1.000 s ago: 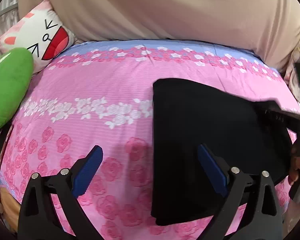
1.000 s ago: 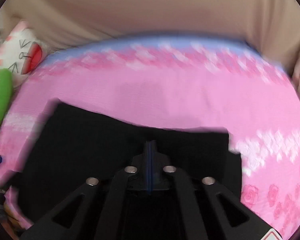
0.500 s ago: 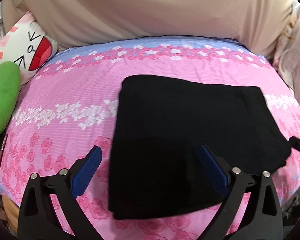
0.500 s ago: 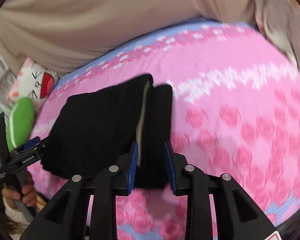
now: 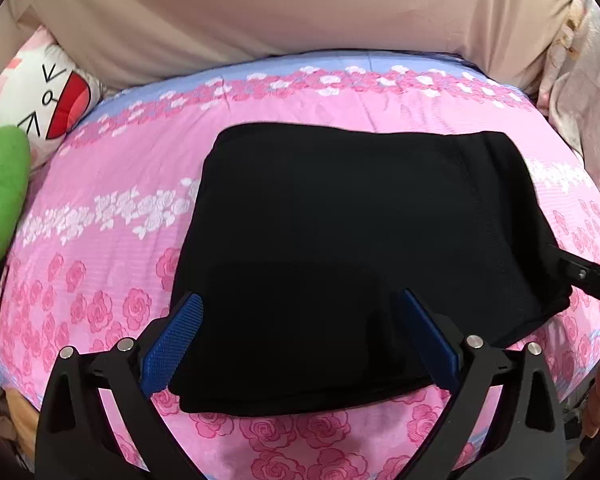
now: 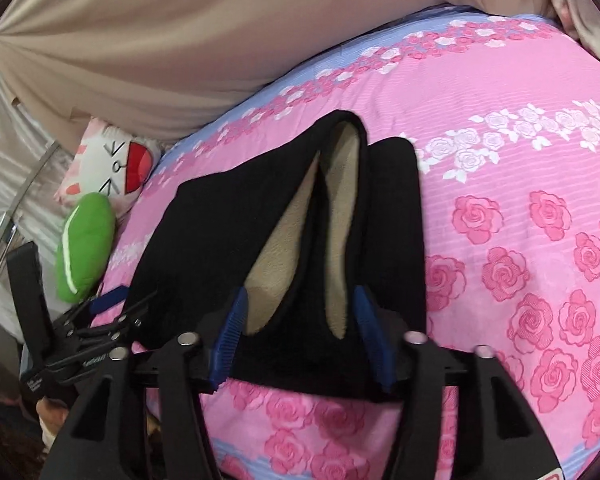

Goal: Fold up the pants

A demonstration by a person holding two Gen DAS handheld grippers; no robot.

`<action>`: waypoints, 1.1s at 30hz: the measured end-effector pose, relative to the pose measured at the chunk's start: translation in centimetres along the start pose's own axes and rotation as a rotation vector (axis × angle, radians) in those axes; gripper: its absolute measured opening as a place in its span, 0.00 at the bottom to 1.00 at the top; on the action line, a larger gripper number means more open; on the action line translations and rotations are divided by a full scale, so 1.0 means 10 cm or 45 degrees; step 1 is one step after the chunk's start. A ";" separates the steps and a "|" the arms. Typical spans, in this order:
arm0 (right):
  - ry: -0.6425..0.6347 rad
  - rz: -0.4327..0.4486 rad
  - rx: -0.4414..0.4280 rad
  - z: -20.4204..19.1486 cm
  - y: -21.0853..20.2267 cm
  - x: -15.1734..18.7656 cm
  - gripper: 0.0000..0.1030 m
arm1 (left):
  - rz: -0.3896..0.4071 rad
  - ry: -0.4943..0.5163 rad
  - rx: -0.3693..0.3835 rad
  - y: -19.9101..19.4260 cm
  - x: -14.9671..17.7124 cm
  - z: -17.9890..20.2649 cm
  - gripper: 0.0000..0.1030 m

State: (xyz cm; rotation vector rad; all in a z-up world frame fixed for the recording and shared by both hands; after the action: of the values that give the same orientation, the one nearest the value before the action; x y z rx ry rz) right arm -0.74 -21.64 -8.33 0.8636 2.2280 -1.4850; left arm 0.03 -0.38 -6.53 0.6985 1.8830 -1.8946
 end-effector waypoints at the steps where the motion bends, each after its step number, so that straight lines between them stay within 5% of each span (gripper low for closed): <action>1: -0.032 -0.006 0.034 0.00 0.01 0.00 0.14 | -0.003 -0.001 -0.005 0.01 0.00 0.00 0.93; 3: -0.026 0.010 -0.033 -0.05 -0.09 -0.02 0.08 | 0.001 -0.002 -0.010 -0.01 0.01 -0.01 0.93; 7: -0.066 0.086 0.008 -0.06 -0.42 -0.03 0.08 | 0.032 -0.004 0.014 -0.11 0.02 -0.04 0.96; 10: -0.024 -0.003 0.090 0.25 -0.12 0.14 0.09 | -0.015 -0.006 -0.025 0.05 0.07 -0.07 0.96; 12: 0.069 0.024 -0.007 0.30 -0.19 0.12 0.10 | -0.035 -0.025 -0.025 0.11 0.09 -0.11 0.96; 14: 0.098 0.075 0.011 0.29 -0.36 0.05 0.18 | -0.036 -0.041 -0.005 0.07 0.09 -0.14 0.96; 18: -0.088 0.170 0.046 -0.14 -0.63 -0.23 0.19 | -0.040 -0.073 0.004 0.08 0.09 -0.21 0.96; 22: -0.314 0.093 0.068 -0.59 -0.16 -0.54 0.19 | -0.055 -0.097 0.021 0.11 0.11 -0.22 0.96; 24: -0.316 -0.005 0.138 -0.45 0.26 -0.66 0.19 | -0.046 -0.083 0.026 0.05 0.11 -0.23 0.96; 26: -0.271 -0.097 0.267 -0.10 0.60 -0.72 0.00 | -0.029 -0.084 0.028 -0.01 0.11 -0.27 0.96; 27: -0.221 -0.095 0.210 0.01 0.65 -0.76 0.00 | -0.024 -0.085 0.031 -0.02 0.11 -0.29 0.96; 29: -0.043 -0.087 0.100 0.11 0.52 -0.81 0.00 | -0.020 -0.093 0.025 -0.03 0.11 -0.35 0.96; 31: -0.096 -0.002 0.164 -0.07 0.30 -0.82 0.14 | -0.024 -0.120 0.027 -0.01 0.11 -0.43 0.96; 33: -0.196 0.003 0.076 -0.51 0.23 -0.75 0.13 | -0.042 -0.145 0.050 0.05 0.09 -0.46 0.96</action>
State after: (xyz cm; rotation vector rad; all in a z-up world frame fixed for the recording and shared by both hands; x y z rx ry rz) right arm 6.79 -18.64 -3.62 0.7425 2.0811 -1.5679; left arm -0.05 4.23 -7.40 0.5623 1.8024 -1.9539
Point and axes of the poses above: each gripper's, at about its wrist camera, not at the fingertips, and y roughly the way its jaws point, z to its right, x to its underside, the point moved 6 cm from there along y, roughly the way its jaws point, and after that the axes turned 3 degrees about -y, right-handed, at the moved point
